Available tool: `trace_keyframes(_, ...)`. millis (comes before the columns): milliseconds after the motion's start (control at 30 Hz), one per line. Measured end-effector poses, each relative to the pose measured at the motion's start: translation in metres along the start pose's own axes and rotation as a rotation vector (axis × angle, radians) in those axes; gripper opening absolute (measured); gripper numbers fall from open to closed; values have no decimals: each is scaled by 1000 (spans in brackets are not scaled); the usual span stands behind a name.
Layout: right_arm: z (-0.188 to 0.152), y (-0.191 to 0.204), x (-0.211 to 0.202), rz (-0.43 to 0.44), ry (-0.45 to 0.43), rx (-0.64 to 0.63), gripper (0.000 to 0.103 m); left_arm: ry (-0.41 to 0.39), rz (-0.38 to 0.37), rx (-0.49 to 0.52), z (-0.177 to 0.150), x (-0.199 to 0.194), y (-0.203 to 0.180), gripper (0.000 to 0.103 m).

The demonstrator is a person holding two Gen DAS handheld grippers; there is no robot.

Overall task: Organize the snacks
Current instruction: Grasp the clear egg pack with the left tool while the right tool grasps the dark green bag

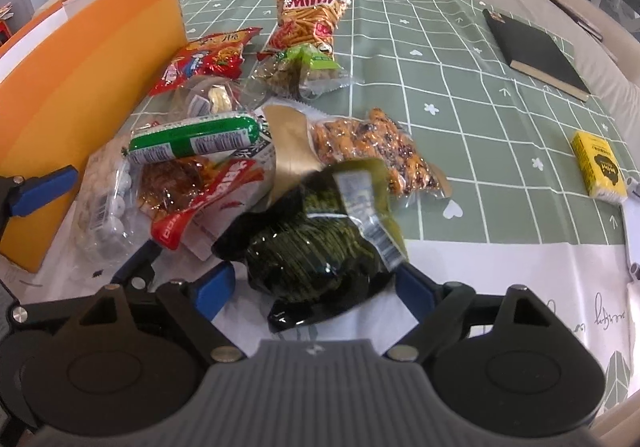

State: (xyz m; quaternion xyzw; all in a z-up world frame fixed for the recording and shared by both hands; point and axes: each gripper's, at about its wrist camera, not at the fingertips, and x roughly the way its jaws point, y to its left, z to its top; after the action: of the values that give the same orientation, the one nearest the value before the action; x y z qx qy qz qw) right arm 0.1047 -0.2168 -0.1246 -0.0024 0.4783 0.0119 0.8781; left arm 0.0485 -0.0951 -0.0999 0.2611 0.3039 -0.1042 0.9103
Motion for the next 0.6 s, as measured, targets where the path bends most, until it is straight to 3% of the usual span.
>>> trace_keyframes(133, 0, 1, -3, -1, -25, -7, 65, -1, -26, 0, -1, -2, -1, 64)
trace_keyframes(200, 0, 1, -4, -5, -33, -9, 52, 4, -20, 9, -1, -3, -2, 55)
trace_keyframes(267, 0, 1, -6, -8, -37, -5, 47, 3, -1, 23, -2, -3, -3, 51)
trace_keyframes(367, 0, 1, -8, -1, -39, -2, 40, -1, 9, 25, -2, -5, -3, 47)
trace_keyframes(600, -3, 5, -15, -7, -65, -25, 37, -23, 38, 8, 1, -14, 2, 31)
